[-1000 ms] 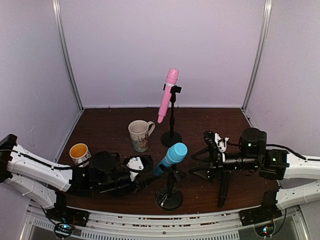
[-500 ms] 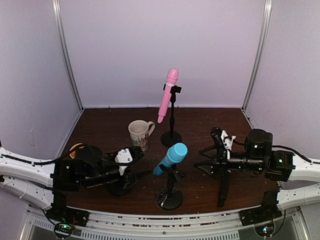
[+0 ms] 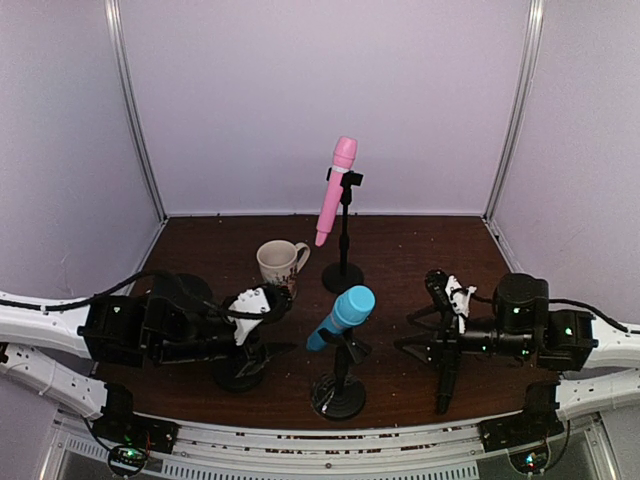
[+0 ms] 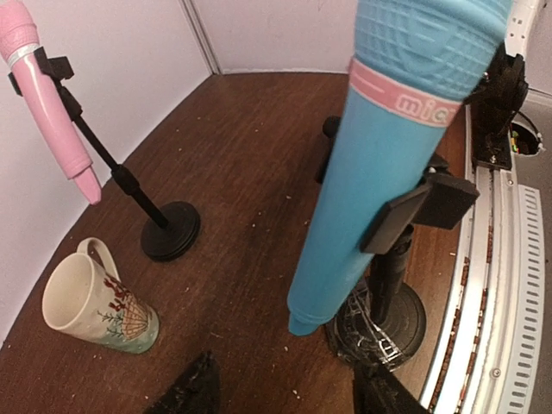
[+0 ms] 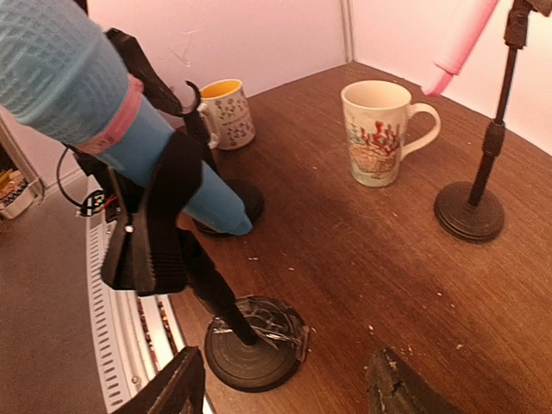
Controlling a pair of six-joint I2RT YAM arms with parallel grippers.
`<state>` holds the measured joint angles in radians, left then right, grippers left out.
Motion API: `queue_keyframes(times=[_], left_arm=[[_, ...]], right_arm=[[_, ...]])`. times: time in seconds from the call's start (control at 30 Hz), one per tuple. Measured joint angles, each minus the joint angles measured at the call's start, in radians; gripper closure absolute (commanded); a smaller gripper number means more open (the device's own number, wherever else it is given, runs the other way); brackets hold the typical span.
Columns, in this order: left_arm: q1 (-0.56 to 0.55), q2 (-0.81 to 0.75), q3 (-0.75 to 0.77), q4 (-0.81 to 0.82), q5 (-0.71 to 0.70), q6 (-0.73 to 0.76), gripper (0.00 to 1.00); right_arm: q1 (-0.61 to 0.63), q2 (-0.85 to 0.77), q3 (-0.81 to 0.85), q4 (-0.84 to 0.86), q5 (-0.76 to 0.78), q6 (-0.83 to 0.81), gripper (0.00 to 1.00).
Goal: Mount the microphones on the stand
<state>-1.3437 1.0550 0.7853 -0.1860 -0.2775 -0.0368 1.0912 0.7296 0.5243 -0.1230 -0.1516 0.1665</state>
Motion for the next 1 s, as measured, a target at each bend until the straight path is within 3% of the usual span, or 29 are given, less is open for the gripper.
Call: queue_keyframes(times=[0.27, 0.43, 0.73, 1.0], left_arm=[[0.000, -0.008, 0.135, -0.218, -0.163, -0.133, 0.45], [-0.002, -0.021, 0.159, -0.303, -0.192, -0.174, 0.44], [-0.069, -0.110, 0.054, -0.228, -0.130, -0.076, 0.41], [-0.069, -0.045, 0.016, -0.033, -0.080, 0.011, 0.35]], right_arm=[[0.004, 0.017, 0.089, -0.185, 0.271, 0.136, 0.34], [0.007, 0.026, 0.103, -0.245, 0.291, 0.228, 0.32], [0.111, -0.096, -0.007, -0.090, 0.124, 0.227, 0.18], [0.220, 0.102, 0.124, 0.014, 0.124, 0.144, 0.17]])
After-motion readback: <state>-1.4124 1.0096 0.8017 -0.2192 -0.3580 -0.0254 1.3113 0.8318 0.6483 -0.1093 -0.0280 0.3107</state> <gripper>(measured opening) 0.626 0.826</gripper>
